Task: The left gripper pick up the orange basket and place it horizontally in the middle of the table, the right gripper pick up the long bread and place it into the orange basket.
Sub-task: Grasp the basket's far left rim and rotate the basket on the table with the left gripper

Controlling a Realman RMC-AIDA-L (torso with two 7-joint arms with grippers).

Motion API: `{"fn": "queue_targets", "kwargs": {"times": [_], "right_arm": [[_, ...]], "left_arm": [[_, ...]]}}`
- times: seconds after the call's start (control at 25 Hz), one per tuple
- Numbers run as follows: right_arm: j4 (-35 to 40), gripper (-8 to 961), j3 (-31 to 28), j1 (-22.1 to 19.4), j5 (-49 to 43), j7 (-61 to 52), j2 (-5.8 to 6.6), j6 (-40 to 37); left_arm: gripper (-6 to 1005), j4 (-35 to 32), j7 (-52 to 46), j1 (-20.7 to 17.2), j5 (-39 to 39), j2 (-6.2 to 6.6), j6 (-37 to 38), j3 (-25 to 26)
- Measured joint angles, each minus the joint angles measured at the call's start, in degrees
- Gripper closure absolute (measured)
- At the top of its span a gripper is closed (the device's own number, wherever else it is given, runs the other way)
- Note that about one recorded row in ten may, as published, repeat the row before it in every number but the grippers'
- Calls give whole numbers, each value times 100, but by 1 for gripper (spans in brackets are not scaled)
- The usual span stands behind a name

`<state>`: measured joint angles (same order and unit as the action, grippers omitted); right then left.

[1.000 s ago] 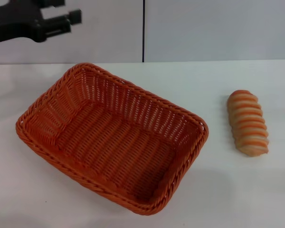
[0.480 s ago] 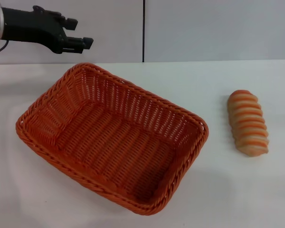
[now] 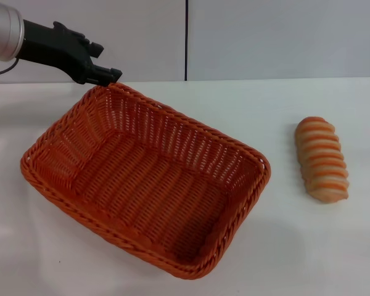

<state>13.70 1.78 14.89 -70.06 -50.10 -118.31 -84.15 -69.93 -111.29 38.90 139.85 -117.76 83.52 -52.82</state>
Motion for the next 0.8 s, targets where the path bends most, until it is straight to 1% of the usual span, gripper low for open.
{"fn": "queue_targets", "kwargs": {"times": [0.2, 0.28, 0.36, 0.4, 0.56, 0.8], "right_arm": [[-21, 193, 21, -11, 1, 0, -4, 67], [-23, 193, 36, -12, 0, 0, -5, 57], [-25, 193, 40, -10, 0, 0, -7, 39], [-26, 193, 41, -6, 0, -1, -7, 35], [-36, 194, 84, 12, 0, -18, -8, 19], [-36, 194, 140, 23, -107, -33, -8, 8]], "left_arm": [[449, 61, -3, 4, 70, -1, 17, -10], [451, 149, 3, 24, 128, -1, 2, -9], [453, 398, 5, 109, 314, -1, -43, -8], [454, 398, 5, 109, 314, -1, -43, -8], [459, 680, 34, 149, 462, -3, -255, -9], [466, 809, 49, 152, 464, -2, -471, 3]]}}
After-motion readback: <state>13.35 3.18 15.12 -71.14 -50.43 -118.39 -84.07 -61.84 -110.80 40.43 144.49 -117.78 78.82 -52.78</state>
